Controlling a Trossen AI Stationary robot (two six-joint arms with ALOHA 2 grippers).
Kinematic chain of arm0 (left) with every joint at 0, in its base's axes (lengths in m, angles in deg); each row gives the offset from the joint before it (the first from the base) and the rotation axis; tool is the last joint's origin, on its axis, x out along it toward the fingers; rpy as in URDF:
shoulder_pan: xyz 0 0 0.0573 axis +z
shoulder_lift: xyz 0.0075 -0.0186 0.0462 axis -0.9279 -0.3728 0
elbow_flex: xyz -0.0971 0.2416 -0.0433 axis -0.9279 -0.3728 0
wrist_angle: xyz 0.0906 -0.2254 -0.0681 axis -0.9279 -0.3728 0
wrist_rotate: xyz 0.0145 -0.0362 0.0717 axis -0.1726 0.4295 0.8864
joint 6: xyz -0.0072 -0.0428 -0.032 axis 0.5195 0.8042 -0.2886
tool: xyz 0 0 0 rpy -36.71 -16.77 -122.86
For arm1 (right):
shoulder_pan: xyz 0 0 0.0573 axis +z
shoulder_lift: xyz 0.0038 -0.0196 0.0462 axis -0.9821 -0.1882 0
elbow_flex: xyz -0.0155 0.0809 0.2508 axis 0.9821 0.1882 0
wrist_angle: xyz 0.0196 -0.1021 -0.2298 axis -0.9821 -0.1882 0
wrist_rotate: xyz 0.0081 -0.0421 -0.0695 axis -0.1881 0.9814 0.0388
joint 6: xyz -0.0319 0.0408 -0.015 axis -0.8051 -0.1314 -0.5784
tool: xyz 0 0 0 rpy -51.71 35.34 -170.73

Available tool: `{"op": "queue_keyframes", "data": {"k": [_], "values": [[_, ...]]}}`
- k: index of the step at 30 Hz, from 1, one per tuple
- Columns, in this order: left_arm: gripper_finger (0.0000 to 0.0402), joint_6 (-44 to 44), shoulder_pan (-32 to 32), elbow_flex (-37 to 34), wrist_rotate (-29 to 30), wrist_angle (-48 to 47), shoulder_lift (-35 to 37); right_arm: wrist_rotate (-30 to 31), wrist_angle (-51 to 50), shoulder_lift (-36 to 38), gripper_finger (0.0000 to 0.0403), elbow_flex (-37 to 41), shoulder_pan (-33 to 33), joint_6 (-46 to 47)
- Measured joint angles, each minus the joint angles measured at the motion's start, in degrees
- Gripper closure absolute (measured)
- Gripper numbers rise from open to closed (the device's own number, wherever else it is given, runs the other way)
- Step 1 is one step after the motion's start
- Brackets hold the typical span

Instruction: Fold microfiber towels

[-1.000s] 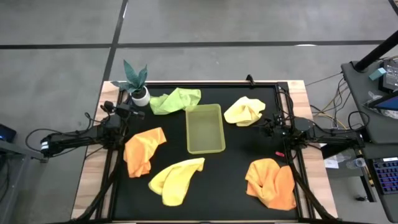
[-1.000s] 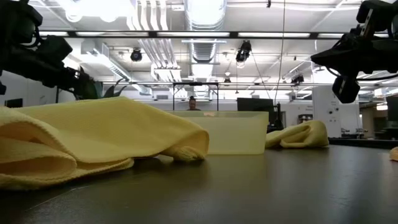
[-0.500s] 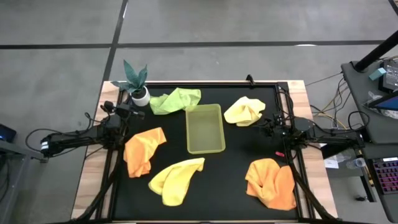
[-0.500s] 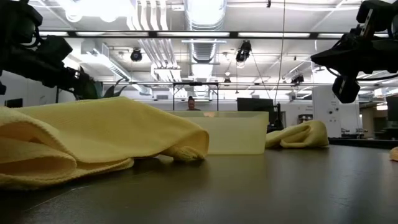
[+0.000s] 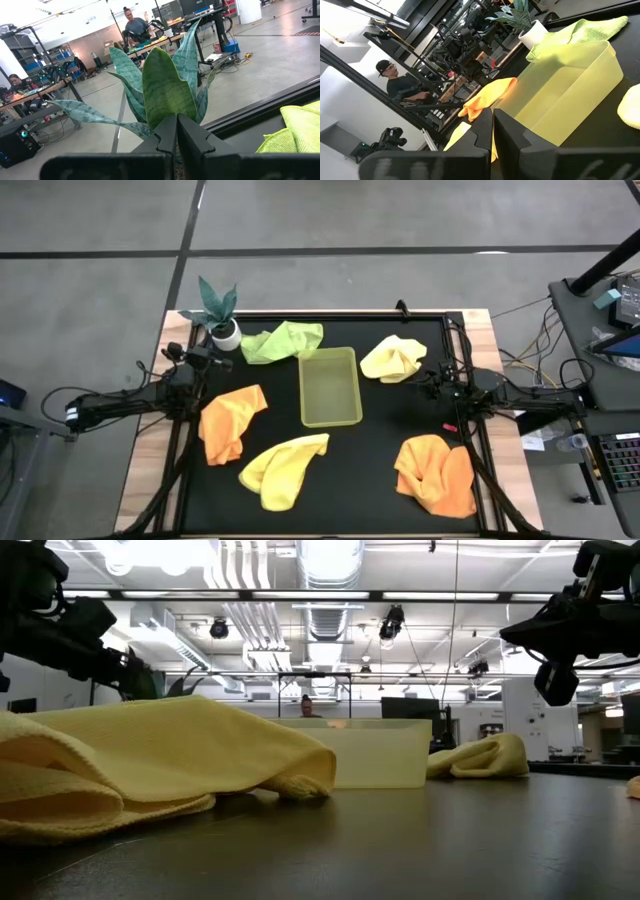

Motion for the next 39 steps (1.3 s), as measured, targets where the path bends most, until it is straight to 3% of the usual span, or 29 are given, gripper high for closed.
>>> {"op": "queue_keyframes", "data": {"k": [31, 39], "values": [[0.0402, 0.0, 0.0, 0.0, 0.0, 0.0, 0.0, 0.1, 2.1, 0.0, 0.0394, 0.0, 0.0, 1.5], [0.0402, 0.0, 0.1, 0.0, 0.0, 0.0, 0.1, -0.1, 1.8, 0.0, 0.0394, 0.0, 0.0, 10.4]]}}
